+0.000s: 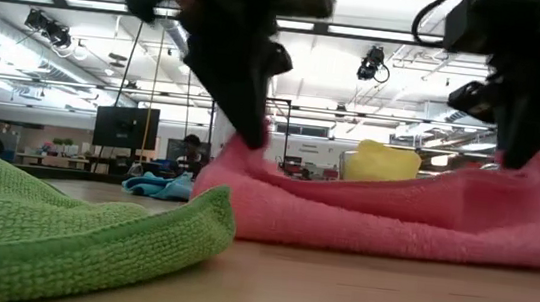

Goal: Fold microfiber towels
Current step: Fold the pink microfiber cloth

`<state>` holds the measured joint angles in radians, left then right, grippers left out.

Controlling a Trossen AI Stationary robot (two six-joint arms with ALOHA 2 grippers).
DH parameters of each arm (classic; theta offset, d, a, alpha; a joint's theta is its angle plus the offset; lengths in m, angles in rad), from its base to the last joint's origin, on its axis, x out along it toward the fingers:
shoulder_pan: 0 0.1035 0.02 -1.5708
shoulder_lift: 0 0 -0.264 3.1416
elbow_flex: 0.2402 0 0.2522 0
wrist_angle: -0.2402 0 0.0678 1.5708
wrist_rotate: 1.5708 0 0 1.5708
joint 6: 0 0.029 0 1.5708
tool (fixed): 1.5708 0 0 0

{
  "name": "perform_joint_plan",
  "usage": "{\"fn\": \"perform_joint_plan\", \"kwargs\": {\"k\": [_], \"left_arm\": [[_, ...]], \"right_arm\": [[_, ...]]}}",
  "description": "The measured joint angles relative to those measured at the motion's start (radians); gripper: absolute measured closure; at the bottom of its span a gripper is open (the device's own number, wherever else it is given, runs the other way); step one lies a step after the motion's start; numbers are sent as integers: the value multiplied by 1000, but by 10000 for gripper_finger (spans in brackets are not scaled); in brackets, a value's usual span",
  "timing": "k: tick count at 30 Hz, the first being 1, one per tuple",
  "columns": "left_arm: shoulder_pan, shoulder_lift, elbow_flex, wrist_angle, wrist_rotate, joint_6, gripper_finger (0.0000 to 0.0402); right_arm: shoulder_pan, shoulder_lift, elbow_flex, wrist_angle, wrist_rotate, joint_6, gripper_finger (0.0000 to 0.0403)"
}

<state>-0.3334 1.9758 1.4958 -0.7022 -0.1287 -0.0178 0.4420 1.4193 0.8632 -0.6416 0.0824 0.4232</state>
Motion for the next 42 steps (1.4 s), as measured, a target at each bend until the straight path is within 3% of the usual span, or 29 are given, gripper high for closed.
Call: {"fn": "perform_joint_plan", "kwargs": {"k": [6, 14, 19, 26, 35, 42], "left_arm": [[47, 29, 1, -19, -30, -1, 394], [108, 104, 0, -44, -45, 2, 379], [142, 97, 1, -45, -45, 6, 394], [181, 92, 1, -91, -46, 38, 370], [228, 89, 1, -120, -45, 63, 394], [256, 89, 1, -122, -44, 58, 370]], "right_arm": [[-44, 0, -3, -6, 40, -22, 393], [-81, 1, -3, -36, 41, -42, 393], [-82, 1, -3, -45, 41, -60, 393], [-110, -3, 33, -102, 61, -61, 393], [-179, -3, 17, -97, 74, -41, 393], [-215, -3, -2, -93, 75, -5, 393]]}}
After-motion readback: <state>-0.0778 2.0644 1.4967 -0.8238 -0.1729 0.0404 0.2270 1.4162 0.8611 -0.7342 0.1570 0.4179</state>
